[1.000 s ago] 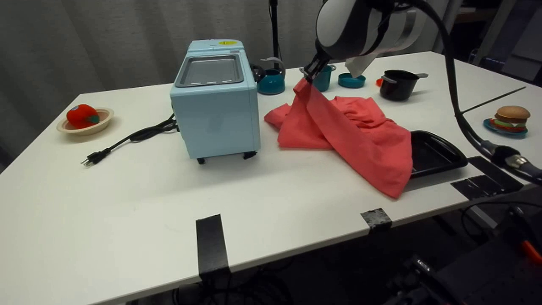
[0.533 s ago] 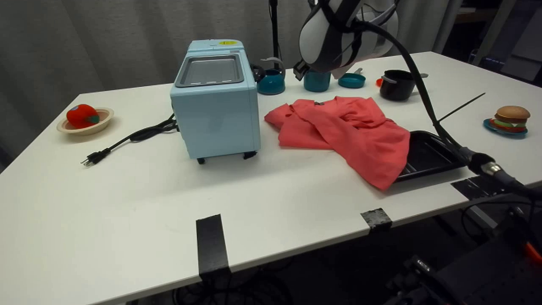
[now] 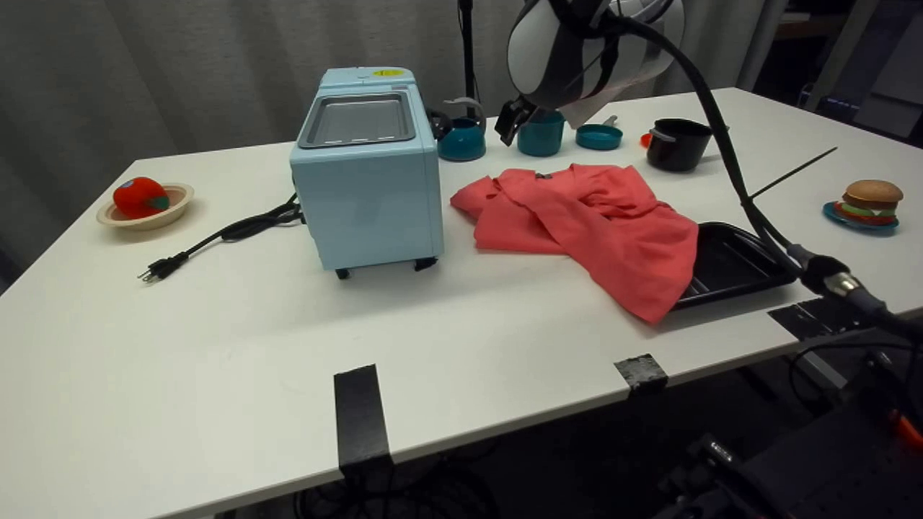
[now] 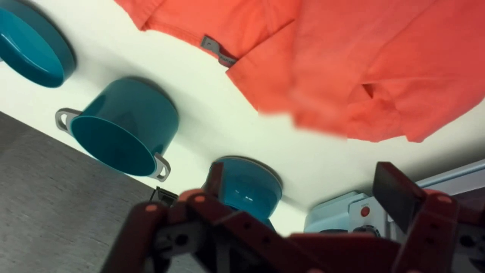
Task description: Fold the shirt
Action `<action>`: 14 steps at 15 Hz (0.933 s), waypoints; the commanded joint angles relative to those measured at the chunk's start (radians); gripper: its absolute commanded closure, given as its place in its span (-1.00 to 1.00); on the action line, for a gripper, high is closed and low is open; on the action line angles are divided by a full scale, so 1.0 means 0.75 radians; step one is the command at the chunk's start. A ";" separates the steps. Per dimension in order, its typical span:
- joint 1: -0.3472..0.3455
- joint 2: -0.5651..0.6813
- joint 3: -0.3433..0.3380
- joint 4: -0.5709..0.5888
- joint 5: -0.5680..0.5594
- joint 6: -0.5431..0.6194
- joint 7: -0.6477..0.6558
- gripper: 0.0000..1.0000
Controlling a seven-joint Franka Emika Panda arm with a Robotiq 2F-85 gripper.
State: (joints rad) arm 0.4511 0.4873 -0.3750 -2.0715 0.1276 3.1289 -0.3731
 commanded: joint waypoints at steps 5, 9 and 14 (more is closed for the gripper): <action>0.194 -0.357 -0.149 -0.252 -0.061 -0.394 0.149 -1.00; -0.104 -0.505 0.188 -0.377 -0.356 -0.503 0.443 -1.00; -0.257 -0.609 0.411 -0.540 -0.375 -0.566 0.537 -1.00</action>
State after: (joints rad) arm 0.3297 0.1095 -0.1513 -2.3918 -0.1258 2.7376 -0.0143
